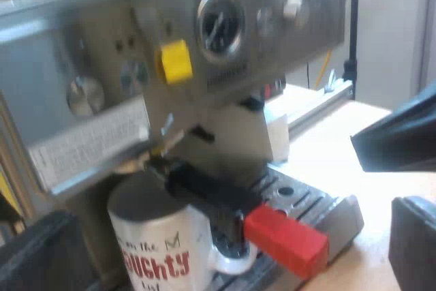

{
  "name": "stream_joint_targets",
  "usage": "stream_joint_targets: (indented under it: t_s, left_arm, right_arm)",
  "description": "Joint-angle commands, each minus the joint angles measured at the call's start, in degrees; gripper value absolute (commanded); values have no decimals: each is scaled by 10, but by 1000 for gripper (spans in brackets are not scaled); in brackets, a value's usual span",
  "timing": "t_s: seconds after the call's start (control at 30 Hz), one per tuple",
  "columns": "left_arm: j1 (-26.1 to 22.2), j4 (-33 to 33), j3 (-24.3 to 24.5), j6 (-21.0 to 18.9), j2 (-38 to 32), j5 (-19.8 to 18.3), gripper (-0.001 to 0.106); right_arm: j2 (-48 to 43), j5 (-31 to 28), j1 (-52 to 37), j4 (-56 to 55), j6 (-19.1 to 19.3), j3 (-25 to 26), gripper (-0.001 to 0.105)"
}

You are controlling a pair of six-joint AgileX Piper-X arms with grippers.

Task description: Place mug into machine

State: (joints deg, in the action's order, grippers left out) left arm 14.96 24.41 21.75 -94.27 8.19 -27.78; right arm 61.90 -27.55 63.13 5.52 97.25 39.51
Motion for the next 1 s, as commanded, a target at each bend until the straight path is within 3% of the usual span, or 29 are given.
stream_joint_targets:
  t_s: [0.03,0.27,0.6,0.77,1.0]
  left_arm:
    - [2,19,23,-7,-3,1,91]
    - [2,24,42,-7,-4,1,91]
    - [2,28,42,-19,-4,1,98]
    - [2,28,42,-19,-4,1,98]
    - [2,28,42,-19,-4,1,98]
  right_arm:
    - [-5,-10,12,2,6,21,0]
    - [21,-49,12,2,6,87,0]
    - [111,-53,11,2,21,177,0]
    - [163,-70,11,2,56,233,0]
    - [197,-114,10,16,67,256,0]
